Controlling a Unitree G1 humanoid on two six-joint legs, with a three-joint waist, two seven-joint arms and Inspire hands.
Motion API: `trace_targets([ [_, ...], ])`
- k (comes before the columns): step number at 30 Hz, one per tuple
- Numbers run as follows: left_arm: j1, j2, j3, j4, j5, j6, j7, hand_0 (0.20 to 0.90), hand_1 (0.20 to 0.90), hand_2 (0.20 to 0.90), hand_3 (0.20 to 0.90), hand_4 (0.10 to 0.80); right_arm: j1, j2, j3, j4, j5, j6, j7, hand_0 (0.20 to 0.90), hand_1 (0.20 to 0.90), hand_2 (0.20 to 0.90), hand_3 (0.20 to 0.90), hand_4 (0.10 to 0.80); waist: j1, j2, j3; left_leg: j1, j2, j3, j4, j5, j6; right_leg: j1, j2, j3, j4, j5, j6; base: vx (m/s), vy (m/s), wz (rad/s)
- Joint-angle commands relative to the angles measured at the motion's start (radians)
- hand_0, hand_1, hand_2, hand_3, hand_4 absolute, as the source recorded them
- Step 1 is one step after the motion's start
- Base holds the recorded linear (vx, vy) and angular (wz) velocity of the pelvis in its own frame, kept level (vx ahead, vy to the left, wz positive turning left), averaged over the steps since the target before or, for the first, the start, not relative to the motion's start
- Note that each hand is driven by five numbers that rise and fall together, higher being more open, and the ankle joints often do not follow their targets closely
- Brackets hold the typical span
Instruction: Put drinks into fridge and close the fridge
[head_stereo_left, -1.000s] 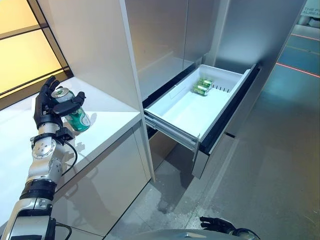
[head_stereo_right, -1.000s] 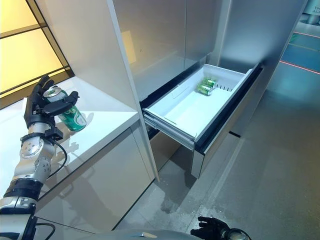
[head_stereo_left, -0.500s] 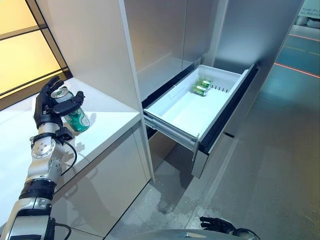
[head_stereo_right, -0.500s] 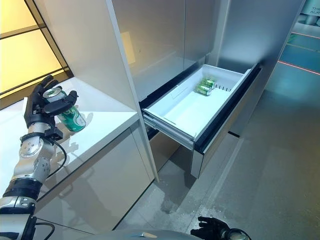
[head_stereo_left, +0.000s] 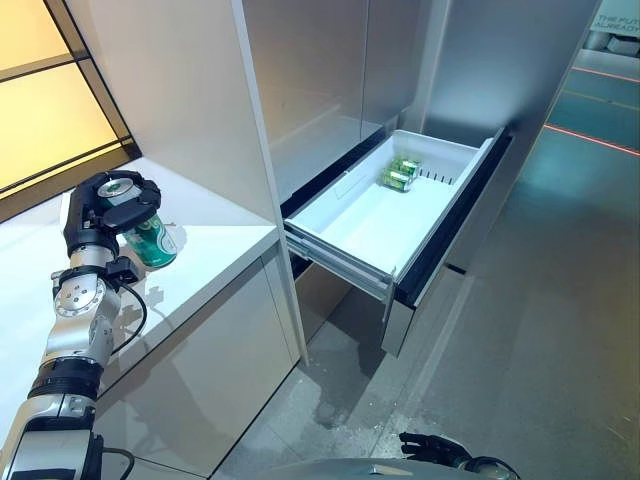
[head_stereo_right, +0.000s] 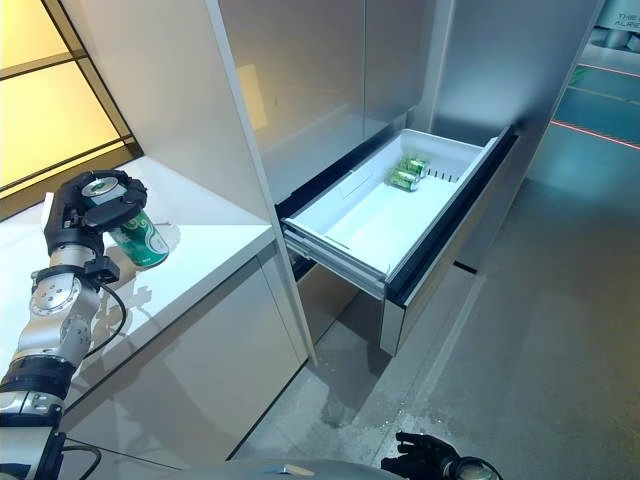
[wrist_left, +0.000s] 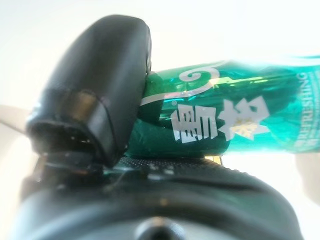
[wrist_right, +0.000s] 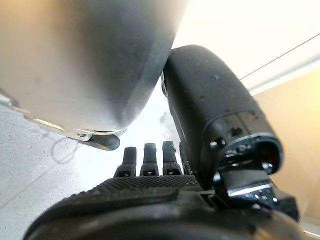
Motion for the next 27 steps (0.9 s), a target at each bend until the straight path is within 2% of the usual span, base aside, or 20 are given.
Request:
trace_targets([
  [1, -0.168, 0.061, 0.006, -0.050, -0.034, -0.106, -0.026, 0.300, 0.300, 0.300, 0.200, 0.100, 0.003, -0.063, 0.042, 0.008, 0.057, -0.059, 0.031, 0.900, 0.900, 0.900, 0.900, 0.800, -0.011, 0.030, -0.012, 0.026, -0.041, -0.002, 0.009, -0.134, 0.030, -0.054, -0.009, -0.017, 0.097, -0.082, 0.067, 0.000, 0.000, 0.00],
  [5, -0.178, 0.051, 0.011, -0.193, -0.104, -0.128, -0.020, 0.300, 0.300, 0.300, 0.200, 0.100, -0.010, -0.076, 0.043, -0.095, 0.112, -0.131, 0.047, 0.900, 0.900, 0.900, 0.900, 0.800, -0.011, 0.024, -0.012, 0.025, -0.038, -0.002, 0.008, -0.133, 0.031, -0.054, -0.009, -0.017, 0.096, -0.080, 0.065, 0.000, 0.000, 0.00],
  [7, -0.186, 0.033, 0.015, -0.300, -0.149, -0.180, -0.027, 0.300, 0.300, 0.300, 0.200, 0.100, -0.013, -0.090, 0.066, -0.273, 0.163, -0.152, 0.060, 0.900, 0.900, 0.900, 0.900, 0.800, -0.014, 0.018, -0.012, 0.022, -0.036, -0.004, 0.008, -0.130, 0.032, -0.057, -0.009, -0.015, 0.096, -0.078, 0.063, -0.015, -0.012, 0.00],
  [10, -0.191, 0.022, 0.014, -0.429, -0.198, -0.241, -0.051, 0.300, 0.300, 0.300, 0.200, 0.100, 0.011, -0.112, 0.085, -0.570, 0.215, -0.112, 0.099, 0.900, 0.900, 0.900, 0.900, 0.800, -0.025, 0.009, -0.014, 0.017, -0.033, -0.003, 0.008, -0.127, 0.033, -0.061, -0.011, -0.015, 0.096, -0.077, 0.063, -0.031, -0.024, -0.02],
  [12, -0.183, 0.014, -0.002, -0.529, -0.232, -0.296, -0.111, 0.300, 0.300, 0.300, 0.200, 0.100, 0.033, -0.131, 0.095, -0.821, 0.283, -0.032, 0.173, 0.900, 0.900, 0.900, 0.900, 0.800, -0.034, 0.003, -0.015, 0.013, -0.032, -0.001, 0.008, -0.123, 0.030, -0.065, -0.012, -0.016, 0.097, -0.077, 0.065, -0.040, -0.022, -0.03],
  [13, -0.180, 0.013, -0.004, -0.536, -0.237, -0.302, -0.122, 0.300, 0.300, 0.300, 0.200, 0.100, 0.035, -0.137, 0.096, -0.837, 0.294, -0.032, 0.187, 0.900, 0.900, 0.900, 0.900, 0.800, -0.034, 0.003, -0.015, 0.013, -0.032, -0.001, 0.008, -0.123, 0.030, -0.066, -0.012, -0.016, 0.098, -0.077, 0.065, -0.044, -0.020, -0.03],
  [15, -0.147, 0.004, -0.036, -0.623, -0.236, -0.329, -0.183, 0.300, 0.300, 0.300, 0.200, 0.100, 0.017, -0.170, 0.085, -1.001, 0.372, 0.048, 0.252, 0.900, 0.900, 0.900, 0.900, 0.800, -0.032, -0.002, -0.014, 0.011, -0.032, -0.001, 0.008, -0.120, 0.028, -0.067, -0.012, -0.017, 0.097, -0.076, 0.066, -0.034, -0.020, -0.04],
  [16, -0.133, -0.002, -0.049, -0.647, -0.227, -0.343, -0.212, 0.300, 0.300, 0.300, 0.200, 0.100, 0.007, -0.184, 0.083, -1.036, 0.399, 0.051, 0.273, 0.900, 0.900, 0.900, 0.900, 0.800, -0.030, -0.004, -0.012, 0.011, -0.032, -0.002, 0.008, -0.120, 0.029, -0.067, -0.012, -0.017, 0.097, -0.075, 0.066, -0.038, -0.025, -0.05],
  [17, -0.090, -0.018, -0.078, -0.725, -0.205, -0.345, -0.253, 0.300, 0.300, 0.300, 0.200, 0.100, -0.021, -0.207, 0.074, -1.148, 0.457, 0.119, 0.283, 0.900, 0.900, 0.900, 0.900, 0.800, -0.024, -0.008, -0.009, 0.009, -0.033, -0.006, 0.008, -0.117, 0.030, -0.065, -0.011, -0.017, 0.095, -0.072, 0.065, -0.039, -0.026, -0.02],
  [18, -0.069, -0.028, -0.089, -0.749, -0.201, -0.348, -0.280, 0.300, 0.300, 0.300, 0.200, 0.100, -0.035, -0.216, 0.069, -1.190, 0.487, 0.148, 0.286, 0.900, 0.900, 0.900, 0.900, 0.800, -0.021, -0.009, -0.008, 0.010, -0.033, -0.009, 0.008, -0.116, 0.032, -0.064, -0.010, -0.016, 0.094, -0.071, 0.065, -0.033, -0.023, -0.02],
  [21, -0.046, -0.040, -0.109, -0.785, -0.207, -0.340, -0.348, 0.300, 0.300, 0.300, 0.200, 0.100, -0.074, -0.229, 0.062, -1.247, 0.550, 0.179, 0.297, 0.900, 0.900, 0.900, 0.900, 0.800, -0.015, -0.011, -0.007, 0.010, -0.035, -0.015, 0.008, -0.115, 0.035, -0.062, -0.009, -0.015, 0.092, -0.069, 0.064, 0.000, 0.000, 0.00],
  [24, -0.032, -0.053, -0.135, -0.806, -0.218, -0.325, -0.422, 0.300, 0.300, 0.300, 0.200, 0.100, -0.111, -0.225, 0.061, -1.310, 0.625, 0.187, 0.282, 0.900, 0.900, 0.900, 0.900, 0.800, -0.011, -0.012, -0.008, 0.007, -0.036, -0.020, 0.008, -0.111, 0.037, -0.061, -0.008, -0.013, 0.088, -0.063, 0.063, -0.010, -0.012, 0.00],
  [27, -0.033, -0.056, -0.154, -0.816, -0.246, -0.294, -0.469, 0.300, 0.300, 0.300, 0.200, 0.100, -0.144, -0.223, 0.048, -1.355, 0.699, 0.156, 0.252, 0.900, 0.900, 0.900, 0.900, 0.800, -0.009, -0.013, -0.009, 0.006, -0.035, -0.021, 0.008, -0.111, 0.039, -0.059, -0.009, -0.014, 0.083, -0.059, 0.063, -0.017, -0.025, -0.01],
])
